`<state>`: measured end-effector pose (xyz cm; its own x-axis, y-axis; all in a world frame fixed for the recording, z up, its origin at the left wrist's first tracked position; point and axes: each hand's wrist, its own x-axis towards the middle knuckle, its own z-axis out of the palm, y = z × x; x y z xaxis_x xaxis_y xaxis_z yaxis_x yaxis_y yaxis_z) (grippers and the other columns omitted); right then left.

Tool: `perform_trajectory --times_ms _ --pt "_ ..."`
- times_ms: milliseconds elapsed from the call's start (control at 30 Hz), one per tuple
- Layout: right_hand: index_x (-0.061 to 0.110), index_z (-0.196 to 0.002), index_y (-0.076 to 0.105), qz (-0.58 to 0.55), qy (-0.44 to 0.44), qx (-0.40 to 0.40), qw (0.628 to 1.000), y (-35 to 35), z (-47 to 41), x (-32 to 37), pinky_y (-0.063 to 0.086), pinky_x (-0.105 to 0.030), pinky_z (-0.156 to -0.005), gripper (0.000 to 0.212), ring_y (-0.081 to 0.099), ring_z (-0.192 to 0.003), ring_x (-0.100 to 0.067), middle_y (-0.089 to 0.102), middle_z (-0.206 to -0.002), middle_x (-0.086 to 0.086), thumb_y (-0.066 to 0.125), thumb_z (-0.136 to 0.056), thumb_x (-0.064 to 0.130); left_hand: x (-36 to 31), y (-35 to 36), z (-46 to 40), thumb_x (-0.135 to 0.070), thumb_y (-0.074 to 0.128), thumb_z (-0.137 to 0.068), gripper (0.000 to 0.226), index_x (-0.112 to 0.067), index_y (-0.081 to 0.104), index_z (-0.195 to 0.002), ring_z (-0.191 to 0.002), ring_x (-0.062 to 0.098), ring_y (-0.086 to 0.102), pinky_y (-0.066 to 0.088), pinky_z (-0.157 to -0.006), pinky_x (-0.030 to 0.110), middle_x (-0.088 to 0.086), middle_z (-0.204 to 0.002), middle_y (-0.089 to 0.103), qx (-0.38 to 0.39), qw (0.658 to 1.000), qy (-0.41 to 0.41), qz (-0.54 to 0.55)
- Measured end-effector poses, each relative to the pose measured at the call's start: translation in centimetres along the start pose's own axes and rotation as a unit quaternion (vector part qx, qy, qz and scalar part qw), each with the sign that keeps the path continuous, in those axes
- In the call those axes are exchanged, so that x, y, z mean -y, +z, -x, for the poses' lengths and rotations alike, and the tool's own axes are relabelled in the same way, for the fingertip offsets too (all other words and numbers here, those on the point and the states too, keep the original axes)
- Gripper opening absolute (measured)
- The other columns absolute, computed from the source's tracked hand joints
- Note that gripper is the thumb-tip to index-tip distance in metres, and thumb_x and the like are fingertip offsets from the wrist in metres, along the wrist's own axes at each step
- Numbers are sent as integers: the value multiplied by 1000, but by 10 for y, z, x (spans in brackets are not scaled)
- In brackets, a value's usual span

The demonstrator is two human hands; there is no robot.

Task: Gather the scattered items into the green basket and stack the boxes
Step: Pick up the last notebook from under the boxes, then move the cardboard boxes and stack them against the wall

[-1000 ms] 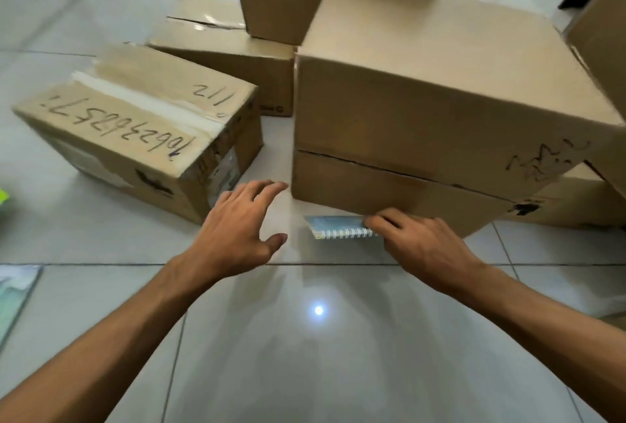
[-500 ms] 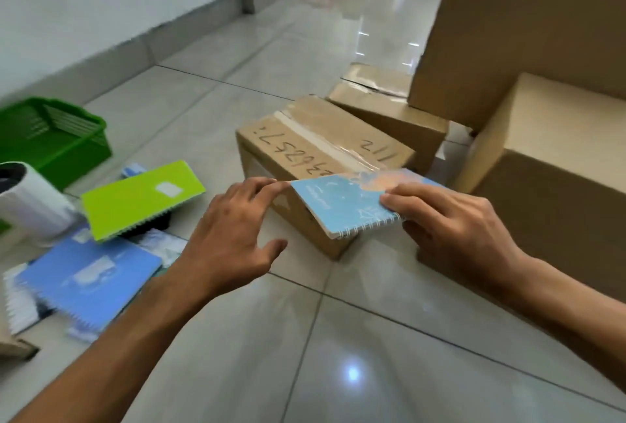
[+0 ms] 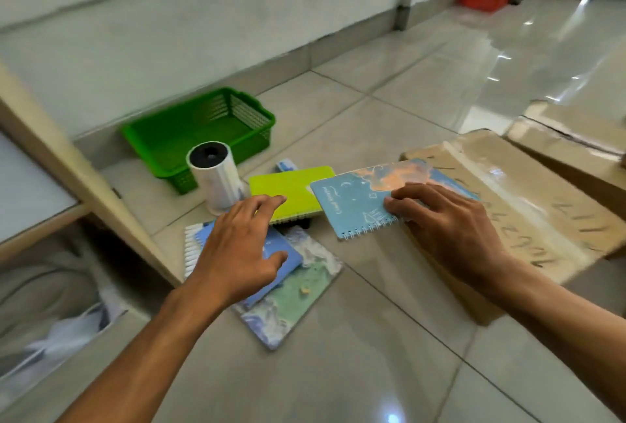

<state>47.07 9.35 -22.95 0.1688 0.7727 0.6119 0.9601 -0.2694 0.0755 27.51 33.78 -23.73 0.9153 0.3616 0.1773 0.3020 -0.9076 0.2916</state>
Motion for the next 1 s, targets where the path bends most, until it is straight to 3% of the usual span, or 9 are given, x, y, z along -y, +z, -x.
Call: perform_trajectory --times_ms 167,400,467,533,633,767,1000 --pt "16 -96 75 -41 34 5 999 70 -40 30 56 -38 -64 23 71 -81 -30 73 -99 -3 79 -79 2 31 0 12 -46 68 -76 84 -31 26 -147 -127 19 38 35 -98 35 -8 -141 37 13 997 -63 -43" --pt "17 -95 73 -77 64 69 993 146 -81 80 51 -34 -68 32 68 -78 -31 71 -97 -6 81 -68 2 63 -2 19 -38 73 -75 88 -28 24 -147 -132 16 36 33 -106 31 -9 -144 32 -3 994 -111 -22" --pt "17 -107 72 -131 74 128 980 164 -84 99 50 -41 -81 32 66 -94 -33 69 -105 -10 72 -79 0 66 -1 19 -35 75 -73 91 -28 21 -146 -132 16 35 33 -106 29 -9 -144 31 5 992 -123 -9" --pt "24 -131 61 -174 72 254 949 182 -83 116 37 -47 -102 44 50 -128 -32 59 -131 -10 61 -91 6 67 0 17 -32 76 -70 95 -29 19 -146 -131 17 35 34 -105 30 -9 -144 30 13 992 -123 -4" --pt "40 -152 33 -195 60 366 908 194 -72 127 19 -46 -116 75 21 -149 -23 29 -160 -3 72 -87 39 70 1 14 -33 76 -68 99 -29 16 -147 -133 16 29 32 -107 31 -10 -149 25 32 992 -116 -23" --pt "43 -152 27 -228 91 293 924 179 -49 111 21 -43 -121 93 23 -148 -22 24 -162 1 77 -75 56 69 4 16 -40 75 -68 101 -29 15 -149 -135 14 25 29 -108 32 -12 -152 23 45 993 -104 -39" --pt "45 -152 26 -156 119 251 948 119 -24 47 31 -43 -115 86 31 -146 -21 22 -164 7 62 -79 72 37 10 -3 -45 76 -71 97 -32 20 -149 -139 11 22 26 -110 31 -15 -155 22 39 998 -42 -19"
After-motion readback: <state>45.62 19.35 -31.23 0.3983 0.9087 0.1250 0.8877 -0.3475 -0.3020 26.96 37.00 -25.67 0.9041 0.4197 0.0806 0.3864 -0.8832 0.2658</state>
